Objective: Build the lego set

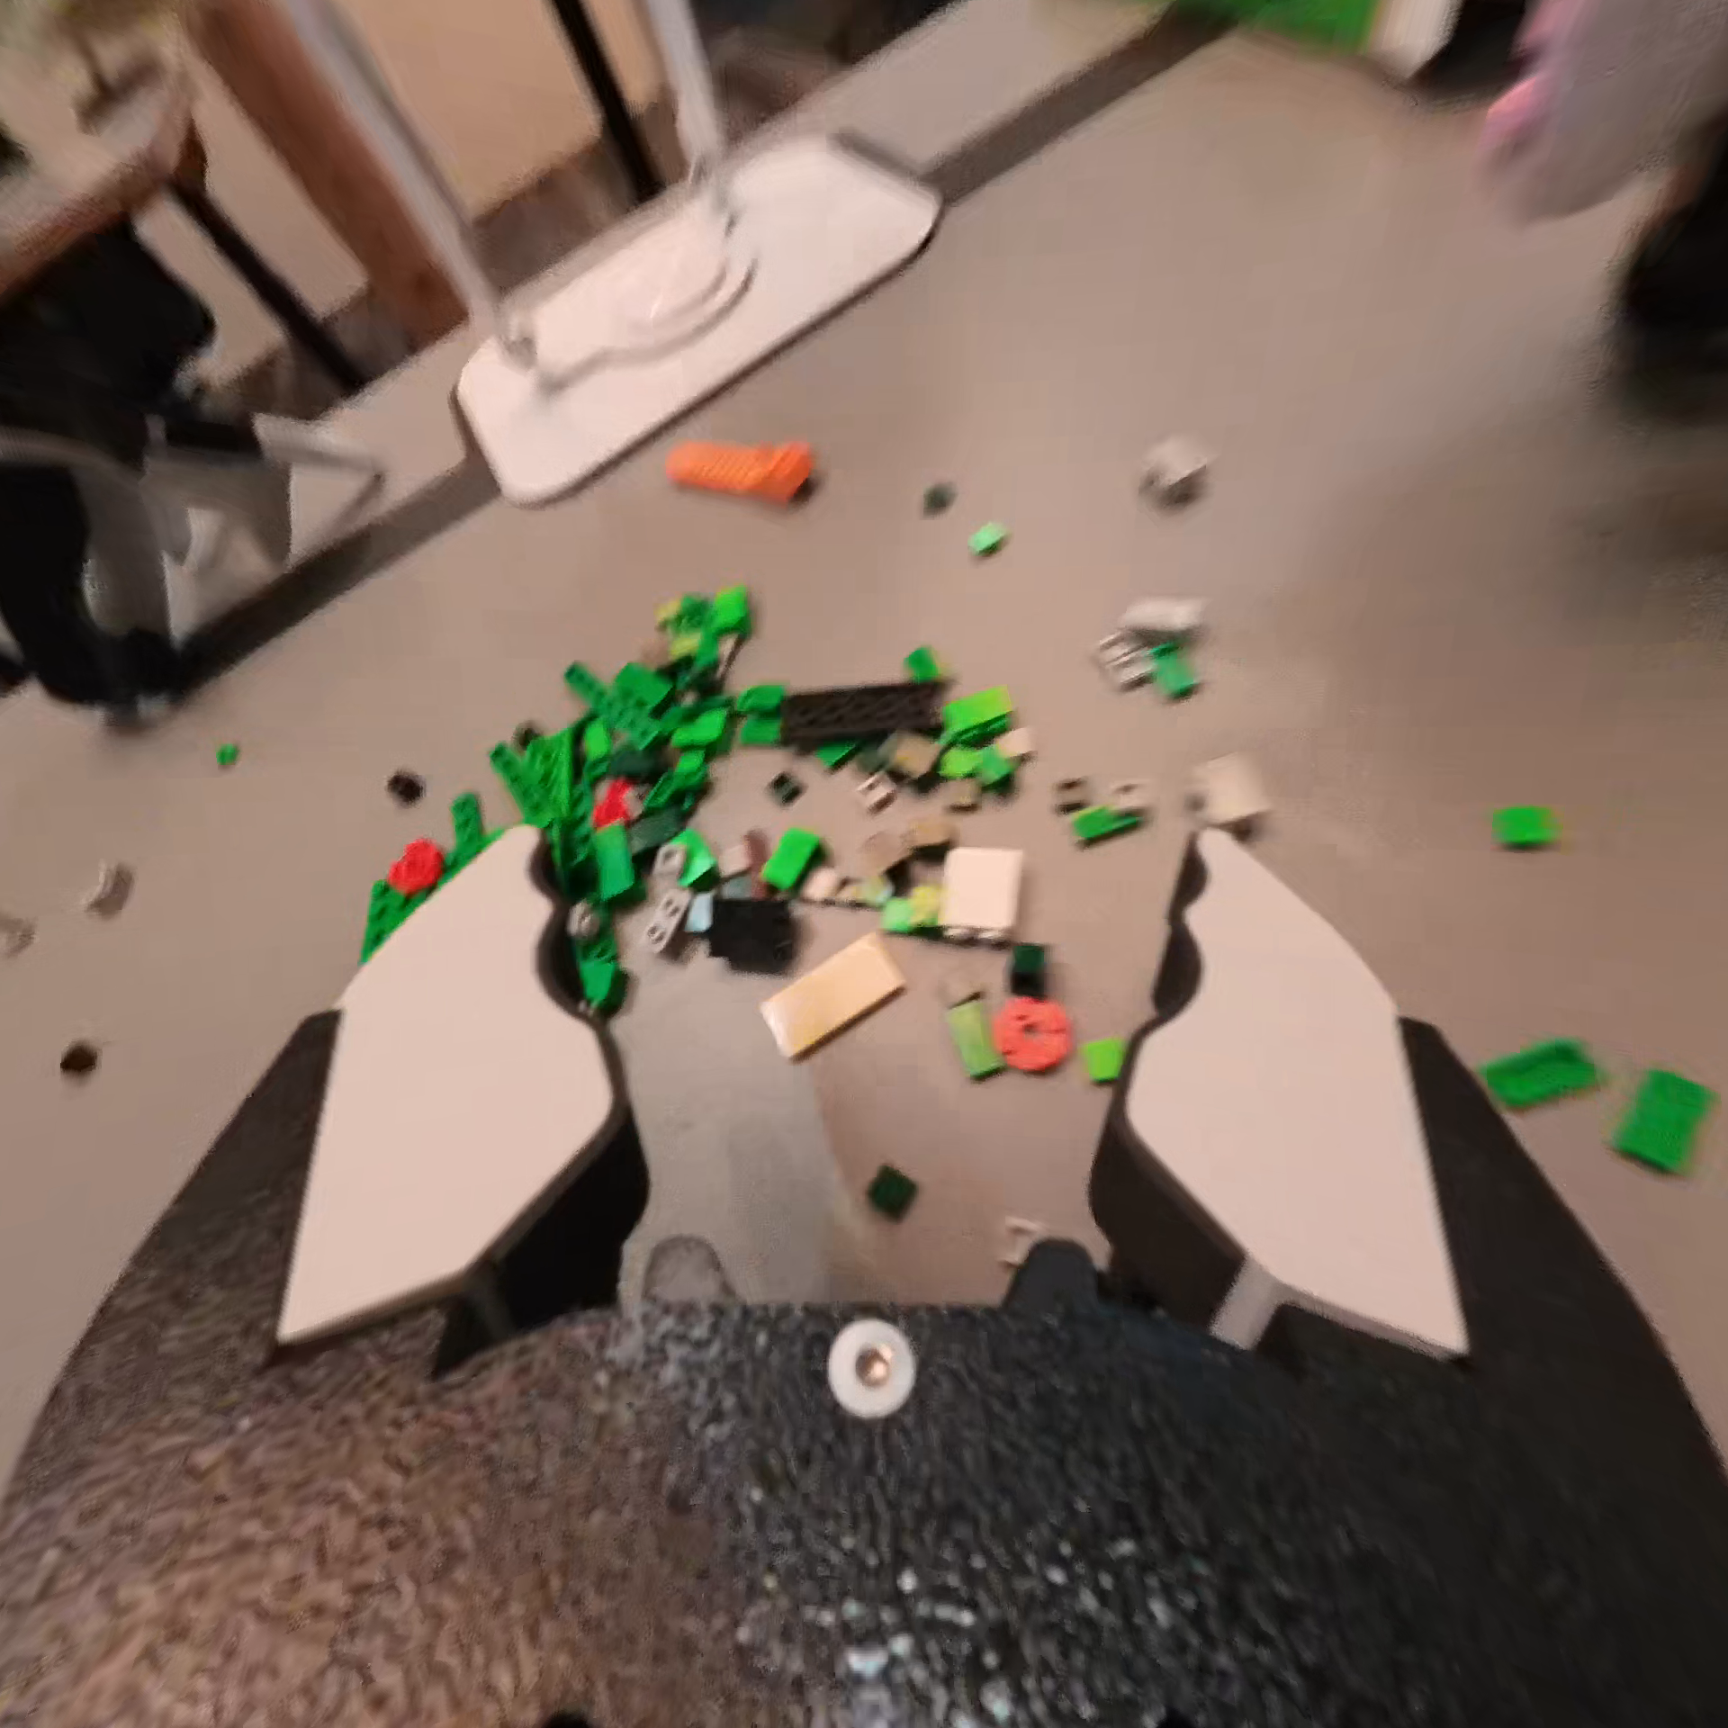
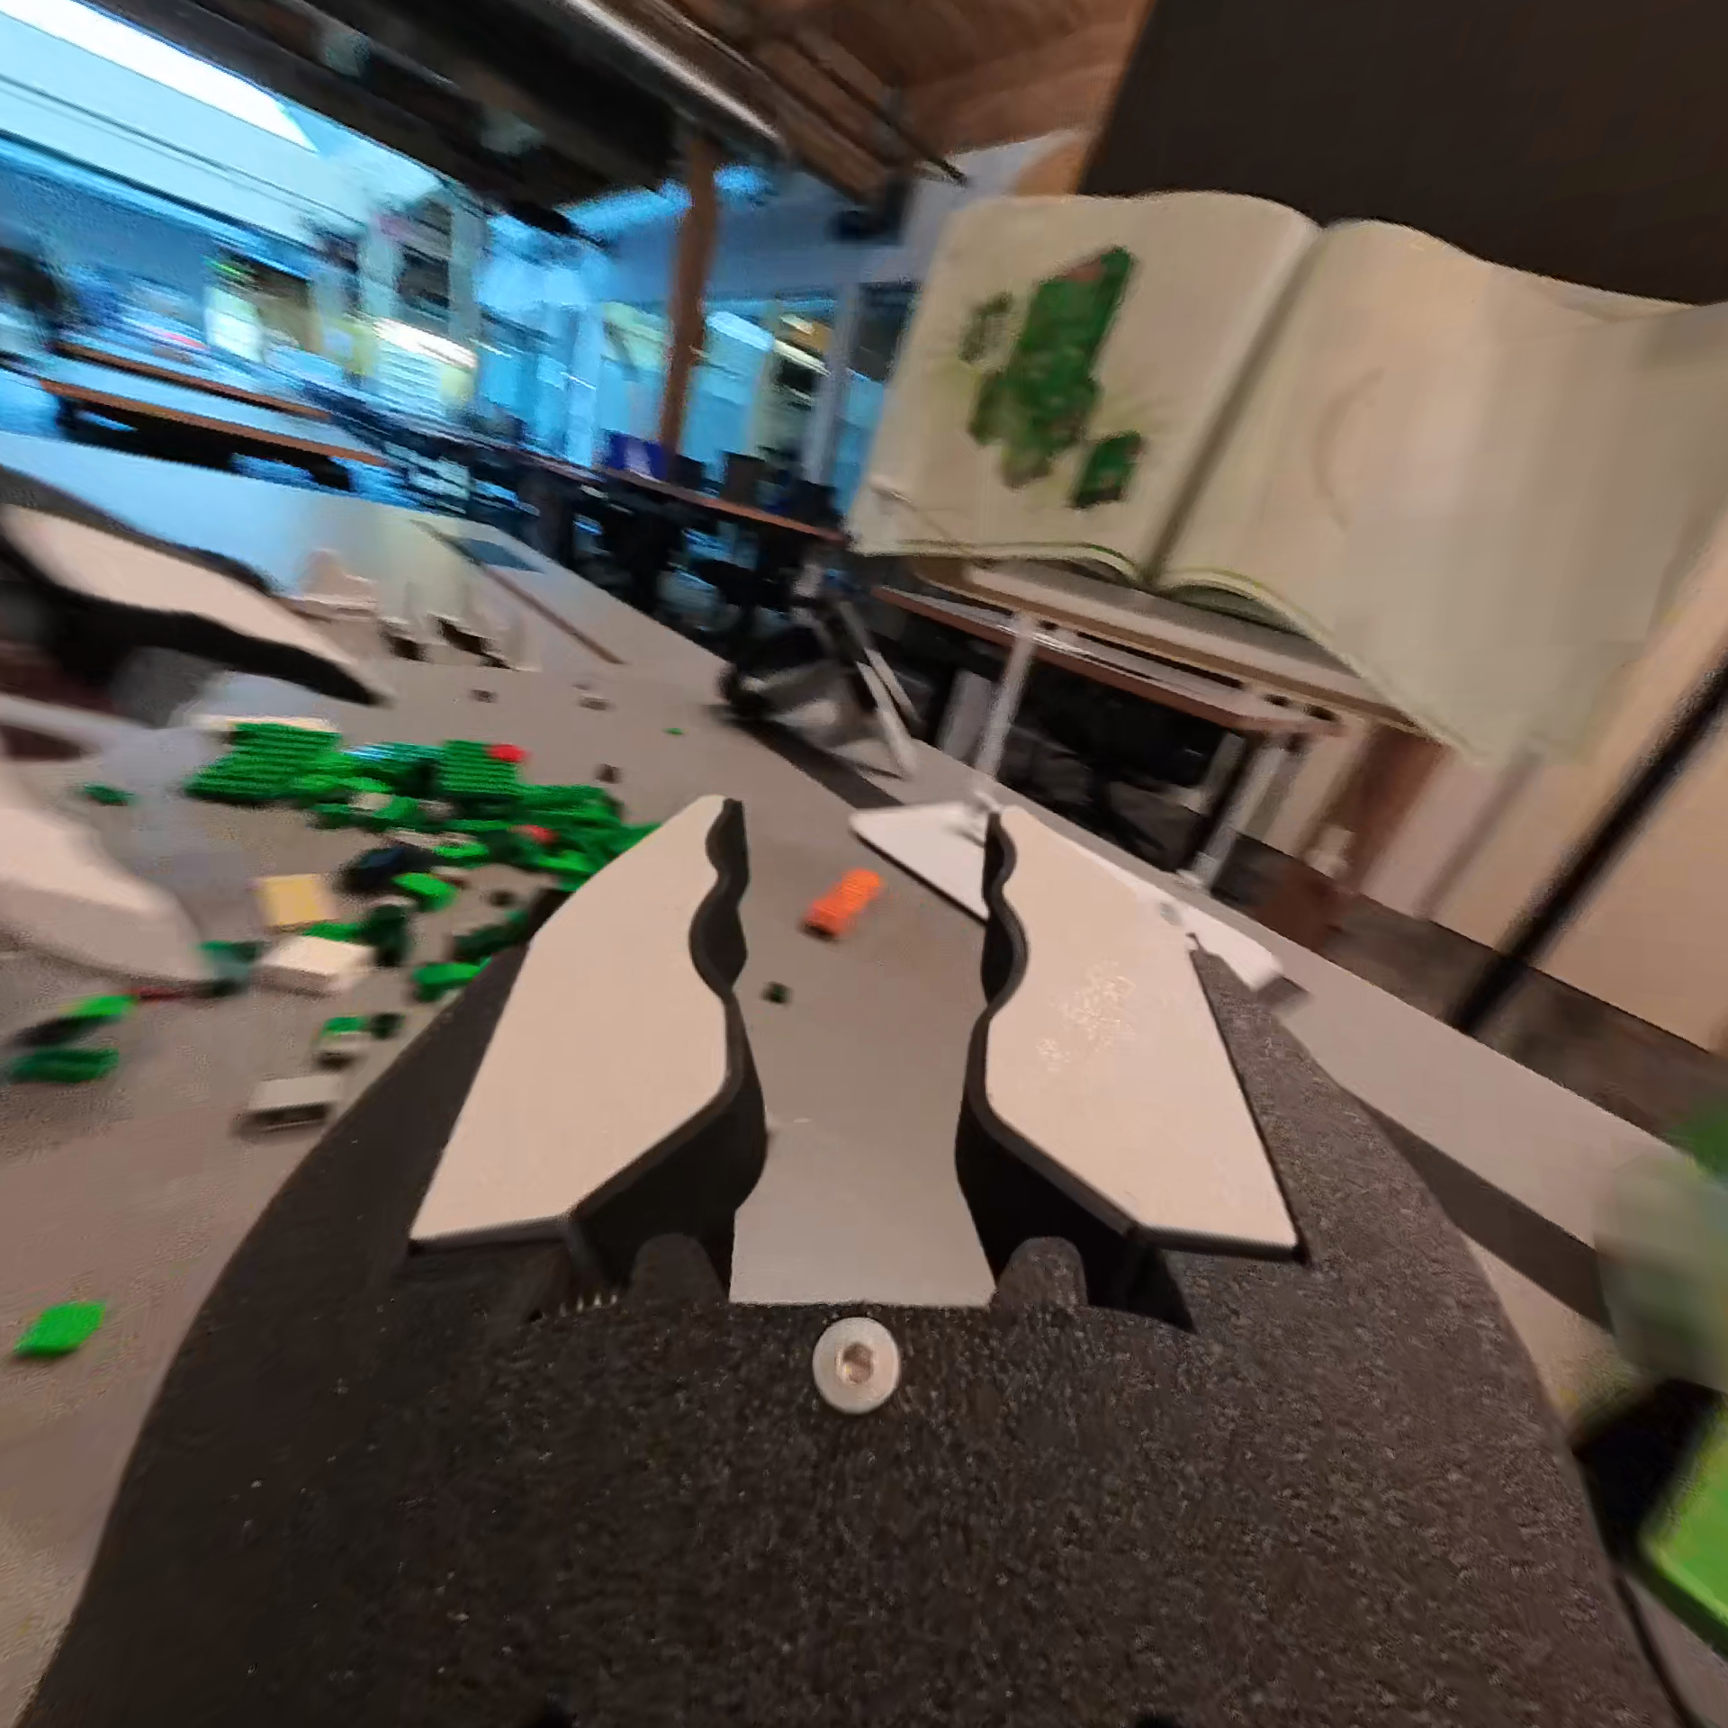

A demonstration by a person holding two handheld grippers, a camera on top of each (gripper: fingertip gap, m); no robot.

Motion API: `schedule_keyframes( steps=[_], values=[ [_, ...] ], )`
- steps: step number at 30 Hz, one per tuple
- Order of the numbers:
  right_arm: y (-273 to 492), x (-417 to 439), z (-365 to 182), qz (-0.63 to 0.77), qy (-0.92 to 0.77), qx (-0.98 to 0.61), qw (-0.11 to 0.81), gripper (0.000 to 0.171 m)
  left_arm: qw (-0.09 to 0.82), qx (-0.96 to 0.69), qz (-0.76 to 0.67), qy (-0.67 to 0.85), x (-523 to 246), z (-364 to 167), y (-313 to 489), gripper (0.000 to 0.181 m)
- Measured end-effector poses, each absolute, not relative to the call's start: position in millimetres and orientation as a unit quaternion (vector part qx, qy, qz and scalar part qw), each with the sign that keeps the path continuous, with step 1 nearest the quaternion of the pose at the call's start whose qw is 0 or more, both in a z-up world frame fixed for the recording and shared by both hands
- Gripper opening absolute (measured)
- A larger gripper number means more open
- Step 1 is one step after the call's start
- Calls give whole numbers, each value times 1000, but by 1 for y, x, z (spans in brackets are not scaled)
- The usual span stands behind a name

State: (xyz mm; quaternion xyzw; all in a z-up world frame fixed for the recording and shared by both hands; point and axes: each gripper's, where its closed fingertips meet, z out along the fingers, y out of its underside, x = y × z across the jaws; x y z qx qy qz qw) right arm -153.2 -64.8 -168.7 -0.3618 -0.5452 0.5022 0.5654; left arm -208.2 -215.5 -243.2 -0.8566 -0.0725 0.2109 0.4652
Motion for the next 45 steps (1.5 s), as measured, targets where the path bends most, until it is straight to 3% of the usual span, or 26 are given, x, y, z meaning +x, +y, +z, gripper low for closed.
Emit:
schedule_keyframes(
  steps=[2,4,6,17,25,29,32,34,42,45],
  values=[
    [-41,-155,-177,434,-535,-415,594,31,508,-822,253,-40,-192,-223,-216,98],
    [-30,-156,-186,388,-542,-442,601,15,514,-785,344,-32,-197,-206,-228,63],
    [-24,-156,-191,348,-546,-453,613,1,508,-751,421,-34,-212,-194,-243,51],
    [-28,-155,-243,128,-630,-517,566,0,558,-697,428,-138,-343,-170,-291,0],
    [-37,-159,-256,161,-600,-614,487,0,570,-664,469,-117,-400,-176,-292,0],
    [-65,-197,-232,294,-573,-615,454,1,592,-664,445,-104,-390,-175,-292,0],
    [-88,-243,-237,361,-603,-622,345,32,597,-659,448,-91,-384,-173,-293,0],
    [-84,-268,-251,321,-631,-635,308,40,596,-664,442,-89,-383,-175,-292,0],
    [-70,-306,-281,211,-687,-645,259,35,593,-673,429,-106,-389,-180,-293,0],
    [-65,-308,-285,193,-699,-641,251,17,590,-675,432,-101,-389,-181,-292,0]
  ],
)
